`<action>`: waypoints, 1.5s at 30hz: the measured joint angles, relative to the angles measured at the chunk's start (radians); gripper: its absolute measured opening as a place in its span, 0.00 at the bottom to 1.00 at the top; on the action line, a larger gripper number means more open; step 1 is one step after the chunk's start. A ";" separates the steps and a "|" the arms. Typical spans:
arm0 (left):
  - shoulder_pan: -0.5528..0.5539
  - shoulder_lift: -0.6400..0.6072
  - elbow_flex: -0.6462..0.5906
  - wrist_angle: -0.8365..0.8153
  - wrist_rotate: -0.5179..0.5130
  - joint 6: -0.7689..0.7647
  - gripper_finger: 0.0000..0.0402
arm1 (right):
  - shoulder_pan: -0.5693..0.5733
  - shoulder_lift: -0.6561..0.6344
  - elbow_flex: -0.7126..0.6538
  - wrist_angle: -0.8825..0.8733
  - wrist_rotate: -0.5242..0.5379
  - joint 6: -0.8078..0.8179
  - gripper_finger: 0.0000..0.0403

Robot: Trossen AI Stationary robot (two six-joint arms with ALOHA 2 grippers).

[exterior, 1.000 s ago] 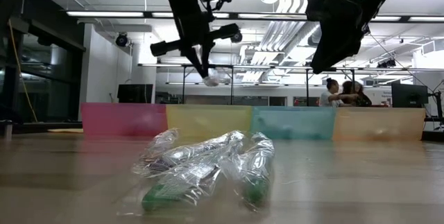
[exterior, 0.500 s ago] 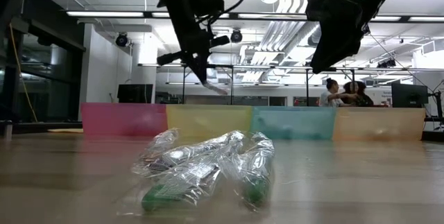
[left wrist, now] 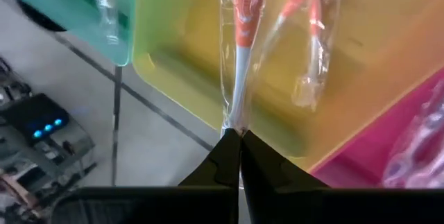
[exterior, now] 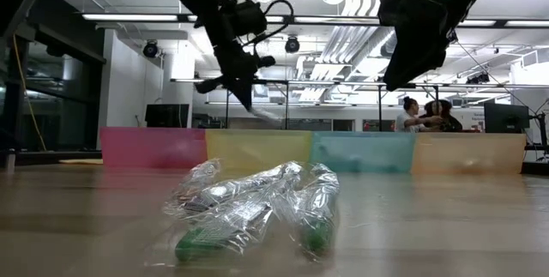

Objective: Pick & Place Toothbrushes
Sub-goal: Put the orange toothbrush into the yellow bin

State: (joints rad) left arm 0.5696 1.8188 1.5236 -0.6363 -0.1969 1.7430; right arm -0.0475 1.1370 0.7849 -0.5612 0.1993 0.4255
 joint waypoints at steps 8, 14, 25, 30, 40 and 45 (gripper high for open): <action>0.000 0.033 0.000 0.000 -0.017 0.069 0.10 | 0.000 0.000 0.000 0.001 0.000 0.014 0.47; -0.004 0.023 0.000 0.001 -0.025 0.041 0.31 | 0.000 0.000 0.000 0.001 0.000 0.016 0.47; -0.172 -0.048 0.000 -0.242 0.062 -0.124 0.42 | 0.030 0.000 0.000 -0.004 0.000 0.016 0.47; -0.290 -0.052 0.000 -0.367 0.158 -0.232 0.42 | 0.049 0.000 0.000 -0.004 0.004 0.016 0.47; -0.499 -0.050 -0.088 -0.272 0.183 -0.304 0.42 | 0.069 0.000 0.000 0.005 0.008 0.016 0.47; -0.574 -0.050 -0.138 -0.175 0.181 -0.362 0.42 | 0.069 0.000 0.000 0.005 0.008 0.017 0.47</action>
State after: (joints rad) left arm -0.0044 1.7683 1.3860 -0.8117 -0.0154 1.3809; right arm 0.0219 1.1370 0.7849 -0.5560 0.2077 0.4423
